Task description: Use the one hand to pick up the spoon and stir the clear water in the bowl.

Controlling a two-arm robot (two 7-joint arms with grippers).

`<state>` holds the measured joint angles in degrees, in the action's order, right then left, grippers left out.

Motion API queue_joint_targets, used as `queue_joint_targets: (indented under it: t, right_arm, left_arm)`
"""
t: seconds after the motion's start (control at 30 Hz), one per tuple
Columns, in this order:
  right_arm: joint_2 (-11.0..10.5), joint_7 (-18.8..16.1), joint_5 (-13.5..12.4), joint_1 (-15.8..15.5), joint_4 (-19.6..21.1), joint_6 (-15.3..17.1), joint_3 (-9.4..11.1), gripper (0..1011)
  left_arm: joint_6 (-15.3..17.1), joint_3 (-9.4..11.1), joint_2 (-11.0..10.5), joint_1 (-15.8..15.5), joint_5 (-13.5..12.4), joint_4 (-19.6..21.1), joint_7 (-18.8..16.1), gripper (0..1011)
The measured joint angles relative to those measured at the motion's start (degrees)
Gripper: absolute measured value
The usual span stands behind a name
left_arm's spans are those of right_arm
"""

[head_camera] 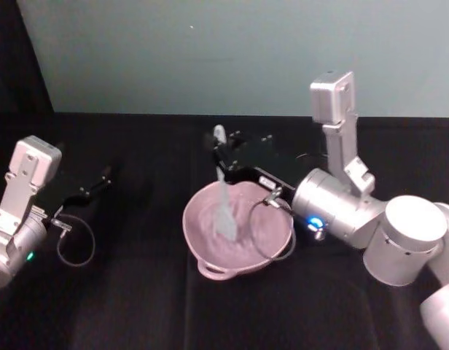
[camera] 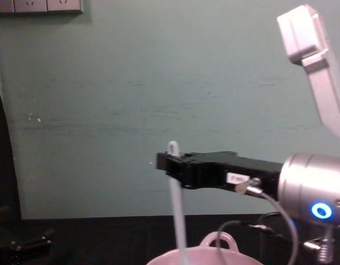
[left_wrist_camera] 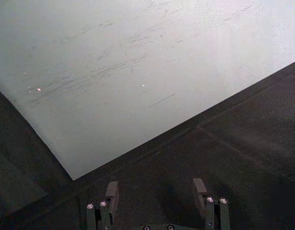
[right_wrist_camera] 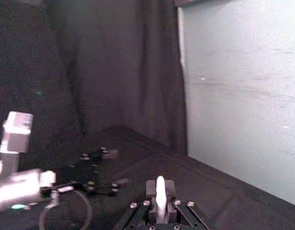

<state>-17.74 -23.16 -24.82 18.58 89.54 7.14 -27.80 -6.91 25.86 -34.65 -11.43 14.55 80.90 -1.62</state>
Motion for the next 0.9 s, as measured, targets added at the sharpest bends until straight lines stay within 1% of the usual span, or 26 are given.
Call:
queue_joint_targets:
  t: [0.13,0.27,0.37,0.47,0.5,0.57,0.73,0.9]
  right_arm:
    - [1.51,-0.82,-0.60,0.44,-0.59,-0.55,-1.31,116]
    - [2.47,-1.24,-1.14,1.22,-2.02,-1.14,-1.70,117]
    - [3.61,-1.71,-1.81,2.60,-4.44,-1.99,-1.92,116]
    - [4.23,-1.82,-2.04,3.55,-6.07,-2.54,-1.92,117]
    - [4.53,-1.89,-2.25,4.15,-7.18,-2.88,-1.81,116]
    - [4.77,-1.89,-2.30,5.07,-8.59,-3.31,-1.53,116]
    - [4.64,-1.58,-2.17,6.20,-10.11,-3.82,-0.82,117]
    - [3.34,-0.35,-1.45,6.53,-10.71,-3.87,0.60,116]
  left_arm:
    - [0.00,0.00,0.00,0.00,0.00,-0.01,0.00,1011]
    - [0.00,0.00,0.00,0.00,0.00,0.00,0.00,1011]
    - [0.00,0.00,0.00,0.00,0.00,0.00,0.00,1011]
    - [0.00,0.00,0.00,0.00,0.00,0.00,0.00,1011]
    - [0.00,0.00,0.00,0.00,0.00,0.00,0.00,1011]
    - [0.00,0.00,0.00,0.00,0.00,0.00,0.00,1012]
    - [0.00,0.00,0.00,0.00,0.00,0.00,0.00,1011]
    - [0.00,0.00,0.00,0.00,0.00,0.00,0.00,1011]
